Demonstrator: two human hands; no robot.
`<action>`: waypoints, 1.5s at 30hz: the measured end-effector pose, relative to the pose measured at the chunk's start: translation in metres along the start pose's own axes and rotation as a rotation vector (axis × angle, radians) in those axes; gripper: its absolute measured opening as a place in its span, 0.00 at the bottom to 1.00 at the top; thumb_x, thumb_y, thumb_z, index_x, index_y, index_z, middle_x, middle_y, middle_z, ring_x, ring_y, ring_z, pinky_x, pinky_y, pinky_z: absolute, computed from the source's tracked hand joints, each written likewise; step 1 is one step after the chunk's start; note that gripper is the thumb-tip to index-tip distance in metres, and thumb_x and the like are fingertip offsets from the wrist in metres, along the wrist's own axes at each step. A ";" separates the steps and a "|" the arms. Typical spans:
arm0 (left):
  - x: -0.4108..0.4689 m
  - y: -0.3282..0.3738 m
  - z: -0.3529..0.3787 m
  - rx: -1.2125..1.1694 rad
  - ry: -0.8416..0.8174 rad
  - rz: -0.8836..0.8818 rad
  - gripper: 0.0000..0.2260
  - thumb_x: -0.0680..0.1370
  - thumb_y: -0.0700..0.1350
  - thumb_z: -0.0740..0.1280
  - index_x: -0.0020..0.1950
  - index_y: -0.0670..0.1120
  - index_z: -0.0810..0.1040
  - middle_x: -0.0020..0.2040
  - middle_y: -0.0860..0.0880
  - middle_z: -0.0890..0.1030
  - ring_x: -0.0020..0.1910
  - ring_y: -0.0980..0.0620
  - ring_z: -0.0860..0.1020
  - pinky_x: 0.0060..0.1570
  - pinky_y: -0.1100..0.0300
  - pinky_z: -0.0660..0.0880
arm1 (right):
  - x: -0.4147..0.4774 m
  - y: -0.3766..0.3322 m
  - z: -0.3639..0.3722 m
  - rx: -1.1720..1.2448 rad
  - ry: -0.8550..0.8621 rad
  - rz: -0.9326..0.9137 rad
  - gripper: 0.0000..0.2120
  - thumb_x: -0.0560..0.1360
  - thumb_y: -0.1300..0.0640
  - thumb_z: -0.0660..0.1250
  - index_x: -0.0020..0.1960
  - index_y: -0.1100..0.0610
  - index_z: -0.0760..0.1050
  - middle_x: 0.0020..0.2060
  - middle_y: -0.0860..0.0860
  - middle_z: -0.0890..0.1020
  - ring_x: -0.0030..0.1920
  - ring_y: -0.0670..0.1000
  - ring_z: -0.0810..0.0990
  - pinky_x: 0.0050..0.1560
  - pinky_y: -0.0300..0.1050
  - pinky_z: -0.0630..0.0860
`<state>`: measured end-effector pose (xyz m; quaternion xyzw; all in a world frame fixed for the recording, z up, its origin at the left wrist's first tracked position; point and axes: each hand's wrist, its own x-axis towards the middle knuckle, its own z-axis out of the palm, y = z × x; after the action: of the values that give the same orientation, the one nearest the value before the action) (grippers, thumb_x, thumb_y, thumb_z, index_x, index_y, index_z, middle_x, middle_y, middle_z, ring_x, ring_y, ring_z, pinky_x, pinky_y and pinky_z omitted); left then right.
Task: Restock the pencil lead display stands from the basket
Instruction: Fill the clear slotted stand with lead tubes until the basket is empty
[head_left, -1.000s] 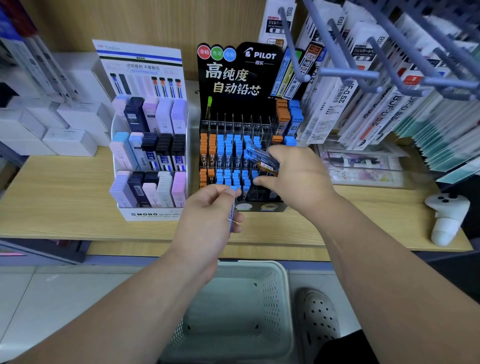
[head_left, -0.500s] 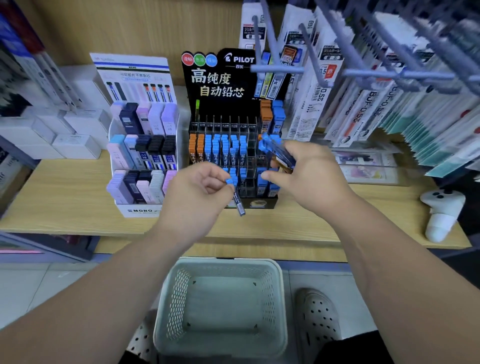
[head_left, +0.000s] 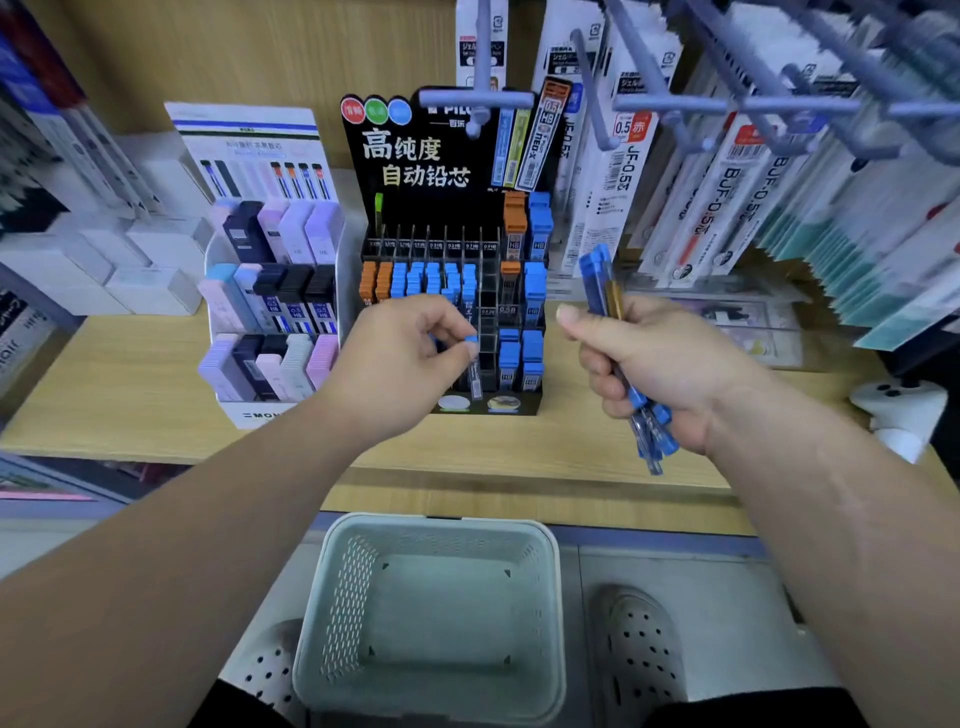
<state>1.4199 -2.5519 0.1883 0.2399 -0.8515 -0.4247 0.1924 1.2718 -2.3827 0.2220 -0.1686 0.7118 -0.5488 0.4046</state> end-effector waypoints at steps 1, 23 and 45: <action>0.000 0.000 0.001 0.017 -0.014 0.010 0.02 0.78 0.43 0.72 0.45 0.48 0.81 0.29 0.63 0.76 0.25 0.56 0.68 0.29 0.63 0.71 | -0.001 0.001 0.000 0.003 -0.019 0.011 0.12 0.77 0.50 0.73 0.49 0.55 0.72 0.28 0.50 0.71 0.25 0.48 0.66 0.25 0.40 0.62; 0.015 -0.022 0.003 0.300 0.067 0.231 0.01 0.73 0.42 0.76 0.43 0.47 0.86 0.38 0.58 0.76 0.39 0.60 0.75 0.41 0.57 0.76 | 0.004 0.010 0.013 0.435 -0.010 0.043 0.09 0.79 0.52 0.69 0.47 0.54 0.71 0.27 0.48 0.70 0.24 0.46 0.65 0.23 0.37 0.59; -0.009 0.041 0.019 -0.283 -0.059 -0.252 0.05 0.76 0.49 0.73 0.42 0.49 0.83 0.38 0.51 0.84 0.30 0.54 0.78 0.31 0.58 0.72 | 0.012 0.010 0.014 0.837 0.026 0.020 0.11 0.77 0.50 0.70 0.41 0.53 0.72 0.27 0.47 0.67 0.23 0.44 0.64 0.20 0.36 0.62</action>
<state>1.4069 -2.5127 0.2101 0.3026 -0.7518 -0.5677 0.1446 1.2777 -2.3966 0.2071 0.0243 0.4343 -0.7887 0.4345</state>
